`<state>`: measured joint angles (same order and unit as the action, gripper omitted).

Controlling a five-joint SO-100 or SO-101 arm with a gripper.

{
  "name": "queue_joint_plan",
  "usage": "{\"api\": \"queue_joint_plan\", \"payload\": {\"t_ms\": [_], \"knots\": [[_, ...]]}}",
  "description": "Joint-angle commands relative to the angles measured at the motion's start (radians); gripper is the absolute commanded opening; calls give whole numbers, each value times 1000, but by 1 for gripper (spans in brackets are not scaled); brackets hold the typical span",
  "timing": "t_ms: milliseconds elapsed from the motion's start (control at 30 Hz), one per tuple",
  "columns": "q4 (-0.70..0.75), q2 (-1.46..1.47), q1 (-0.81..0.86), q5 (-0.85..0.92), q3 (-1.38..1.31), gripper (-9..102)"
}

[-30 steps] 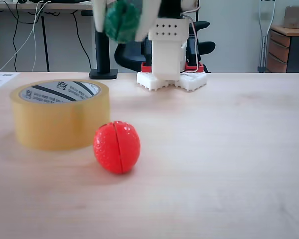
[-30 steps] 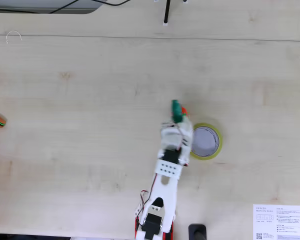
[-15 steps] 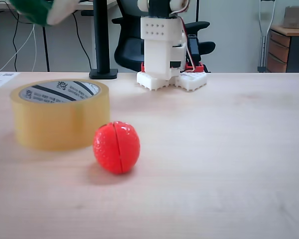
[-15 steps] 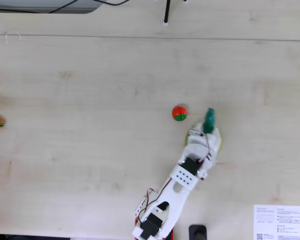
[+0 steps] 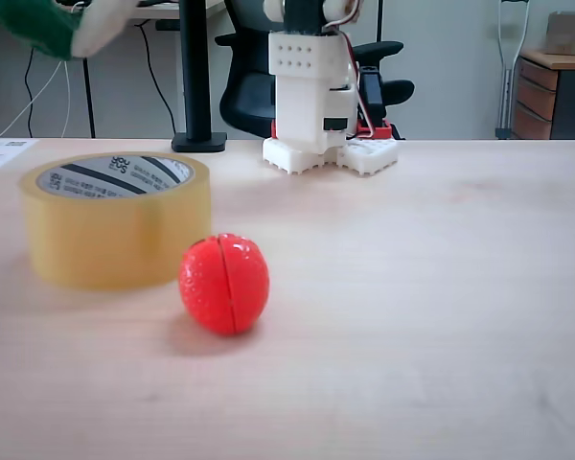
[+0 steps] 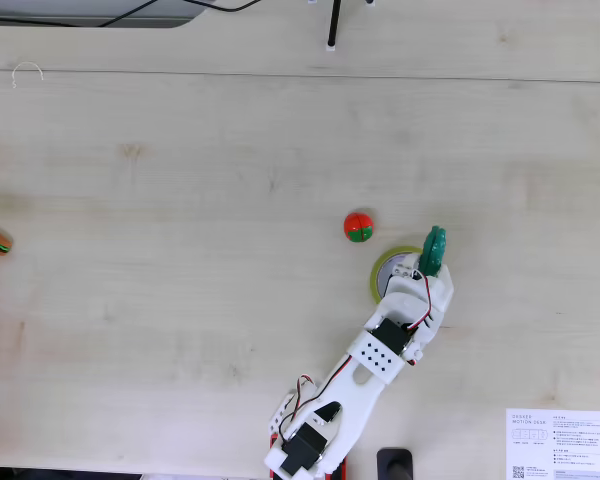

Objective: Grasp a cucumber and put it in the hole.

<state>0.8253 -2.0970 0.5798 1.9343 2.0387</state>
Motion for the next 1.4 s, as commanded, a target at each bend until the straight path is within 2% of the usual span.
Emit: {"api": "queue_joint_plan", "payload": {"t_ms": [0, 100, 400, 767, 1000, 1367], "knots": [[-81, -2, 8, -17, -74, 41], [-81, -14, 8, -17, -74, 53], [-92, -26, 6, -17, -72, 64], [-87, -84, 0, -17, -60, 63], [-43, -173, -60, -17, -48, 63], [-41, -453, -186, -103, 181, 58]]}}
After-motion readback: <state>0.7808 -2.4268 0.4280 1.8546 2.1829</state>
